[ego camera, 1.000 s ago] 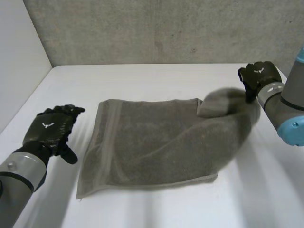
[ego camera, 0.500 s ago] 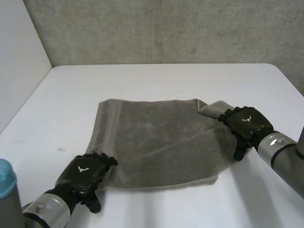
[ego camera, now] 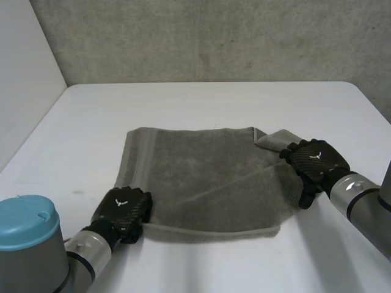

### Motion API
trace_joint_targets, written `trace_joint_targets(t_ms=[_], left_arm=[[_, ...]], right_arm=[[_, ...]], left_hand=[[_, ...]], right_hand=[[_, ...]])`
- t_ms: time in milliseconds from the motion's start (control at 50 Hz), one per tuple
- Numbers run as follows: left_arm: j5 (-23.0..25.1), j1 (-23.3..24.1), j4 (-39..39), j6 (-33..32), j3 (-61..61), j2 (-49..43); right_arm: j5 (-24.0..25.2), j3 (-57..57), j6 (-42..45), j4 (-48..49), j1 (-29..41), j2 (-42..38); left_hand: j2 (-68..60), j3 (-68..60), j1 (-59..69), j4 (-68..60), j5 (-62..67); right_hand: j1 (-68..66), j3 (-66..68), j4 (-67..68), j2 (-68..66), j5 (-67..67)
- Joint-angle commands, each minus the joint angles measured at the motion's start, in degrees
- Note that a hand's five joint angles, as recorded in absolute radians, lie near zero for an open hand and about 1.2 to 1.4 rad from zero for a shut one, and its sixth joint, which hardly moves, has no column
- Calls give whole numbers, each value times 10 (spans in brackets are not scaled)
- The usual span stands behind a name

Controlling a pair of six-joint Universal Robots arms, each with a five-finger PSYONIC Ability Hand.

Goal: Fold the laundry

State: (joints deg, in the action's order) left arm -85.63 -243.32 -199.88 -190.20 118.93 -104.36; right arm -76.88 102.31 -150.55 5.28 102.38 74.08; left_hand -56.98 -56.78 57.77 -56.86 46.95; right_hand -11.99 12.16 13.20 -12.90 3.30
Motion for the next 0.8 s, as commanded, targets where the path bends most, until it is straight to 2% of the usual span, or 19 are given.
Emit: trace_joint_targets(t_ms=[20, 80, 120, 180, 220, 240, 280, 300, 340, 360, 380, 400, 440, 560, 660, 720, 800], left_arm=[[-12, 0, -21, -2, -15, 2], [-23, -1, -14, -4, -33, 9], [-28, 0, 4, -16, -50, 27], [-29, 0, 14, -22, -63, 45], [-29, 3, 35, -21, -98, 85], [-29, 3, 35, -21, -99, 85], [-27, 14, 60, -19, -136, 115], [-27, 14, 60, -19, -136, 115], [-27, 20, 72, -18, -152, 130], [-27, 26, 83, -18, -169, 143], [-29, 32, 91, -18, -185, 153], [-29, 32, 91, -18, -185, 153], [-30, 52, 98, -16, -219, 162], [-33, 85, 100, -15, -265, 175], [-52, 127, 102, -3, -315, 180], [-56, 137, 103, -3, -325, 180], [-67, 164, 114, -3, -353, 181]], right_arm=[[0, -14, 3, -11, -8, 10], [1, -26, 25, -51, -13, 27], [2, -51, 60, -143, -38, 46], [9, -65, 70, -197, -59, 54], [32, -87, 80, -277, -89, 78], [32, -87, 80, -277, -89, 78], [84, -98, 80, -321, -105, 98], [84, -98, 80, -321, -105, 99], [144, -92, 74, -340, -126, 105], [144, -92, 74, -340, -126, 105], [170, -87, 72, -350, -132, 108], [170, -87, 72, -350, -132, 108], [206, -72, 82, -377, -137, 112], [216, -45, 88, -395, -134, 103], [216, -14, 117, -396, -131, 64], [219, -14, 117, -394, -131, 53], [220, -31, 87, -373, -128, -1]], left_hand=[[-230, -232, 222, -231, 231], [-230, -232, 222, -231, 231], [-230, -232, 222, -231, 231], [-230, -232, 222, -231, 231], [-230, -232, 222, -231, 231], [-230, -232, 222, -231, 231], [-230, -232, 222, -231, 231], [-230, -232, 222, -231, 231], [-230, -232, 222, -231, 231], [-230, -232, 222, -231, 231], [-230, -232, 222, -231, 231], [-230, -232, 222, -231, 231], [-230, -232, 222, -231, 231], [-230, -232, 222, -231, 231], [-230, -232, 222, -231, 231], [-230, -232, 222, -231, 231], [-230, -232, 222, -231, 231]], right_hand=[[20, -22, -32, 29, -33], [20, -22, -32, 29, -33], [20, -22, -32, 29, -33], [20, -22, -32, 29, -33], [20, -22, -32, 29, -33], [20, -22, -32, 29, -33], [-14, 13, 2, -5, 1], [-15, 13, 2, -5, 2], [-85, 83, 73, -76, 72], [-85, 84, 73, -76, 72], [-125, 124, 113, -116, 112], [-126, 124, 113, -116, 113], [-156, 154, 144, -147, 143], [-200, 198, 187, -190, 187], [-240, 238, 228, -231, 227], [-240, 238, 228, -231, 227], [-192, 190, 179, -182, 178]])
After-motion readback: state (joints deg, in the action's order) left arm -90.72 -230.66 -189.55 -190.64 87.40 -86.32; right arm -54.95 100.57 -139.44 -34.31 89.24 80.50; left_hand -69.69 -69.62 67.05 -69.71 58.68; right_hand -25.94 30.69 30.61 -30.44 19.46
